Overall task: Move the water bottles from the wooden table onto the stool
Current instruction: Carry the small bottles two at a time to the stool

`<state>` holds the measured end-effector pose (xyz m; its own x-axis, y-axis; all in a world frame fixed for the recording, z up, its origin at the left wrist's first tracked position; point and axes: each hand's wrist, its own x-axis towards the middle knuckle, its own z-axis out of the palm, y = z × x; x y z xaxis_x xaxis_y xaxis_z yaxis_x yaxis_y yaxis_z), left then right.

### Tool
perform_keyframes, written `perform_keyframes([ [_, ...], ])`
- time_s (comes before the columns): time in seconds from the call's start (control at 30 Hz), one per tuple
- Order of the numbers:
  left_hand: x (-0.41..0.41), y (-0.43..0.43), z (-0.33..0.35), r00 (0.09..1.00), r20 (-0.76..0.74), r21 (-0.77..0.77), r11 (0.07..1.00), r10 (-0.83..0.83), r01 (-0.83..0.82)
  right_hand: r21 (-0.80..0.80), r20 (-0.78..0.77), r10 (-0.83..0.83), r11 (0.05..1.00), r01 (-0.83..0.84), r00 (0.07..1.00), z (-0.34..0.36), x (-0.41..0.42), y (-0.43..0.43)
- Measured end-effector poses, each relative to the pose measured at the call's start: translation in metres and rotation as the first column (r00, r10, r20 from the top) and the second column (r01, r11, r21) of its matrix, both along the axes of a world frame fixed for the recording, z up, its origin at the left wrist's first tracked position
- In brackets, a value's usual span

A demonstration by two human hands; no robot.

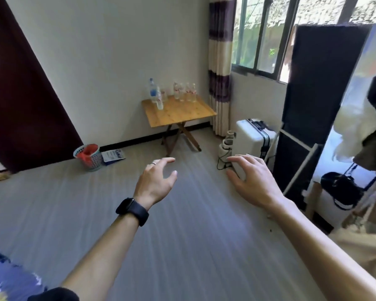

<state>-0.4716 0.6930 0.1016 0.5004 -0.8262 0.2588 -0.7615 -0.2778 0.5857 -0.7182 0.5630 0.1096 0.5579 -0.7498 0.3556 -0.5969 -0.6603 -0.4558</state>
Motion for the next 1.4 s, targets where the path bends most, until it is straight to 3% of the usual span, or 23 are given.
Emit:
perform_keyframes([
  [0.43, 0.143, -0.207, 0.014, 0.985, -0.025, -0.017, 0.985, 0.171, -0.171, 0.038, 0.006, 0.148, 0.988, -0.149, 0.989, -0.004, 0.16, -0.251],
  [1.07, 0.411, -0.542, -0.016, 0.992, -0.056, 0.079, 0.991, 0.109, -0.104, 0.099, -0.027, 0.092, 0.991, -0.089, 0.995, -0.04, 0.414, -0.566],
  [1.4, 0.533, -0.72, -0.017, 0.973, -0.052, 0.092, 0.971, 0.227, -0.221, 0.082, -0.01, 0.208, 0.975, -0.206, 0.978, -0.038, 0.549, -0.787],
])
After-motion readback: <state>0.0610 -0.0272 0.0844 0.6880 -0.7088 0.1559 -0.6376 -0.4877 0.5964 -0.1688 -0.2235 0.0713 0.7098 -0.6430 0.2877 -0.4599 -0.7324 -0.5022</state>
